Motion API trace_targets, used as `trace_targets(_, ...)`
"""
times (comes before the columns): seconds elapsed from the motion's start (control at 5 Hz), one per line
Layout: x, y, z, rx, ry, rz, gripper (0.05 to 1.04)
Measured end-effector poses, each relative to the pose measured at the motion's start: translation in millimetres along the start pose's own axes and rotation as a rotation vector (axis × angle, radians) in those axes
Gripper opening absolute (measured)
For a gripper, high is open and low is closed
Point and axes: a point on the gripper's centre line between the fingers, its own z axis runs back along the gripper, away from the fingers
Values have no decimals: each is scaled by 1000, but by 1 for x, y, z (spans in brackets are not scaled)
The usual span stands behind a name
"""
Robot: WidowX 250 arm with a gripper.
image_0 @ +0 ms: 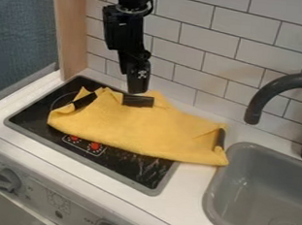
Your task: Unfold the cloth from top right to bottom left
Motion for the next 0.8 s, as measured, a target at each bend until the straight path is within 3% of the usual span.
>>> trace_targets(0.6,15,-9,-29,48,-78,29,999)
trace_targets(0.8,15,-8,-33,56,-86,32,939)
